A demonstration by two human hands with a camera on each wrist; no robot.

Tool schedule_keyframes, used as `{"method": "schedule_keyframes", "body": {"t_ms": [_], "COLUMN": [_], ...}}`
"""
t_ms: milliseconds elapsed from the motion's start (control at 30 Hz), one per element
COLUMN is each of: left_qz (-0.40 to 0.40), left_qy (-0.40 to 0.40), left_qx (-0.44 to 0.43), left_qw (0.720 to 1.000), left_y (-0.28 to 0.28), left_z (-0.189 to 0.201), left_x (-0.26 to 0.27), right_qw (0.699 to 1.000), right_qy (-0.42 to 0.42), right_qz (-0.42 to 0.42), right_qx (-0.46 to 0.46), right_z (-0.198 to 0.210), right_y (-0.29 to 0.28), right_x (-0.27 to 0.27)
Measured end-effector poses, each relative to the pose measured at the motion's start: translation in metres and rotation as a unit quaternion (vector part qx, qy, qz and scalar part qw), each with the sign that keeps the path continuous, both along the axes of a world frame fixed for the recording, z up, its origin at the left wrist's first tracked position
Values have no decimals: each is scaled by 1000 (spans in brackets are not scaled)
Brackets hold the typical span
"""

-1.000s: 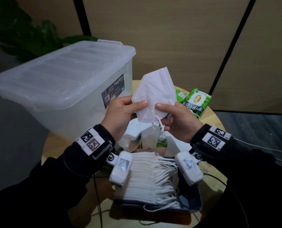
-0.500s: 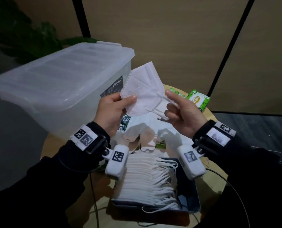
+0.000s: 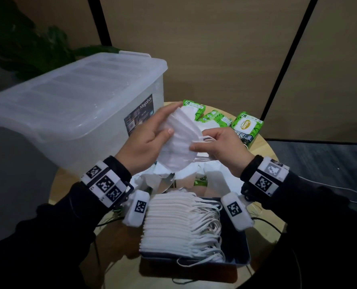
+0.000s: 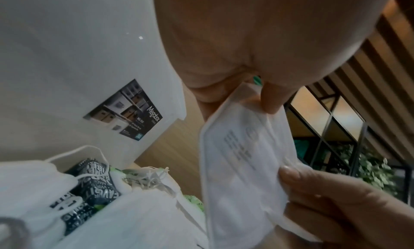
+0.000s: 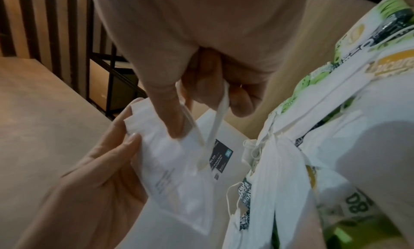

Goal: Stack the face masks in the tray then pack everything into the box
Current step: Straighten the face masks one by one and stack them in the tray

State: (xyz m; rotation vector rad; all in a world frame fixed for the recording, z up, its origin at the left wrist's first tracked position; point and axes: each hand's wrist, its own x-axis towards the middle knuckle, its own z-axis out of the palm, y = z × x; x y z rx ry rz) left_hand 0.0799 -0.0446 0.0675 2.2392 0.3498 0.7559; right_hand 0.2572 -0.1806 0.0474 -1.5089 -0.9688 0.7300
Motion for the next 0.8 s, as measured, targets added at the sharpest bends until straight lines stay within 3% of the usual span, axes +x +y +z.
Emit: {"method": "schedule_keyframes", "body": {"t_ms": [100, 200, 333, 533, 667, 800], "left_qz": [24, 38, 2, 15, 2, -31], "left_qy": [30, 32, 55, 74, 77, 134], "left_qx": [70, 80, 103, 254, 312, 278], "left_qw": [997, 996, 993, 964, 947, 951], "left_y": [1, 3, -2, 0, 2, 12], "left_z": [-8, -14, -18, -16, -14, -12], "left_x": [-1, 2, 5, 3, 2, -7], "right_qw": [999, 999, 998, 990, 992, 997], "right_qy": [0, 13, -54, -108, -82, -47], "right_qz": [35, 40, 36, 86, 92, 57], "right_qx": [-36, -33, -16, -26, -13, -10], "right_z": [-4, -6, -9, -12, -11, -9], "right_y": [0, 1, 2, 3, 3, 1], "right_x": [0, -2, 0, -3, -6, -2]}}
